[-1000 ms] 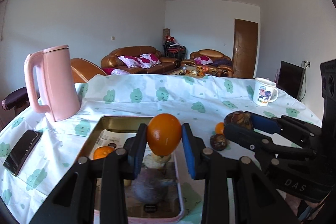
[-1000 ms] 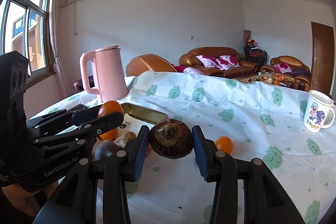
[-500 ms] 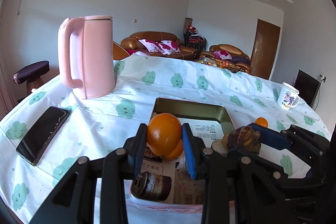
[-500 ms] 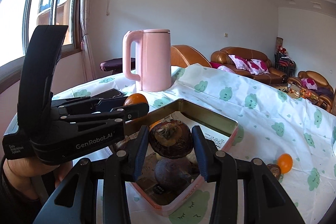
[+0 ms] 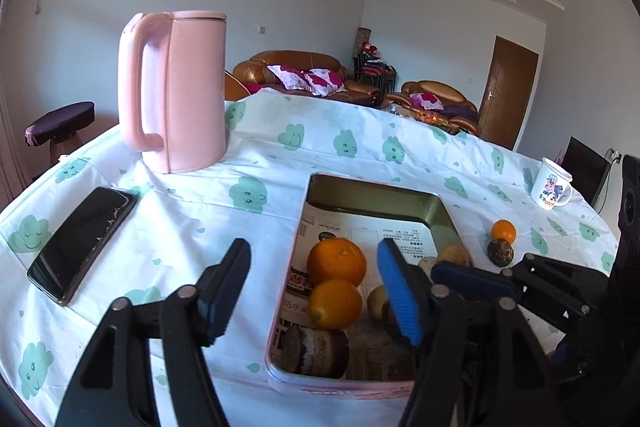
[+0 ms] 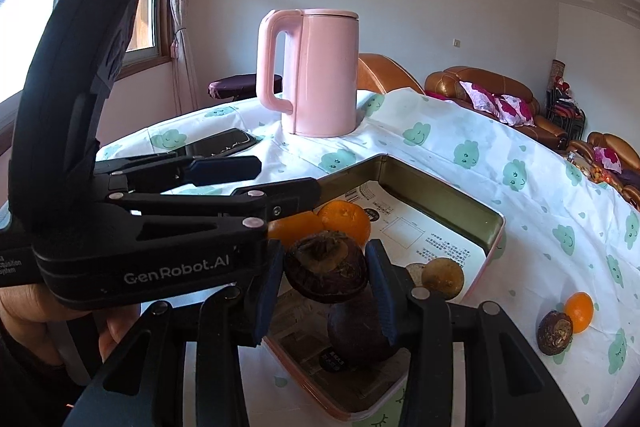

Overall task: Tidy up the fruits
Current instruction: 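Carry the orange into the pink tin and open the left tool while the right tool drops the persimmon in, then grasp the last orange with the right tool while the left tool grasps the round brown fruit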

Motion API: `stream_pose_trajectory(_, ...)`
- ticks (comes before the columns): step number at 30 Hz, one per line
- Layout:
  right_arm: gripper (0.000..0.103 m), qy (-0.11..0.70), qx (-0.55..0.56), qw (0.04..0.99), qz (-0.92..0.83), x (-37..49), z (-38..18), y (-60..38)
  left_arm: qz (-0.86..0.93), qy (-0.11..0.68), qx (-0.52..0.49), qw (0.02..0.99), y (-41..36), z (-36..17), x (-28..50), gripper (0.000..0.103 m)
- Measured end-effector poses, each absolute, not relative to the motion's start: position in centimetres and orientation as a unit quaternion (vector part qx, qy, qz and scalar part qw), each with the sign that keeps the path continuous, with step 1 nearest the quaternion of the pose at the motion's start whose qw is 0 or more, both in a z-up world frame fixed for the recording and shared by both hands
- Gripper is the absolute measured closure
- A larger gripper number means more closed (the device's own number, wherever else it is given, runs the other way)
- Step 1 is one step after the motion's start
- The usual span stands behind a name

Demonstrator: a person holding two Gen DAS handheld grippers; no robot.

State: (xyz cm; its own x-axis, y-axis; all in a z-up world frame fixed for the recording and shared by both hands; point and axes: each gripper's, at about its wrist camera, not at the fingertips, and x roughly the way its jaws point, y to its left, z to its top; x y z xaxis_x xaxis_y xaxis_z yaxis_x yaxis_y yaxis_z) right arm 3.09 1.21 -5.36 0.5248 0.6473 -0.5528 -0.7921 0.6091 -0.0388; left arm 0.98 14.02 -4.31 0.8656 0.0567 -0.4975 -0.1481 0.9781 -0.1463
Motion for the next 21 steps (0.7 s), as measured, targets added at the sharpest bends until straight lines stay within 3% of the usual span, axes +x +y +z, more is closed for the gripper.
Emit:
stream_pose_trajectory(4,0.049,0.244,-0.136,0.866,0.414,2.8,-4.9,-0.2,0.068,0.238,-0.102,0.964,15.2,-3.3,0.3,0.025)
stream_pose_trajectory(7,0.047,0.234,-0.136,0.879,0.392,2.9,-4.3,-2.5,0.084,0.227,-0.120,0.963,16.0,-3.0,0.0,0.016)
stream_pose_trajectory(12,0.038,0.234,-0.130,0.906,0.328,4.8,-3.4,-8.3,0.069,0.223,-0.119,0.965,14.6,-2.6,0.4,0.015)
stream_pose_trajectory(21,0.038,0.313,-0.042,0.930,0.189,12.9,-4.2,-18.1,0.013,0.231,-0.074,0.970,7.4,-2.2,2.6,0.009)
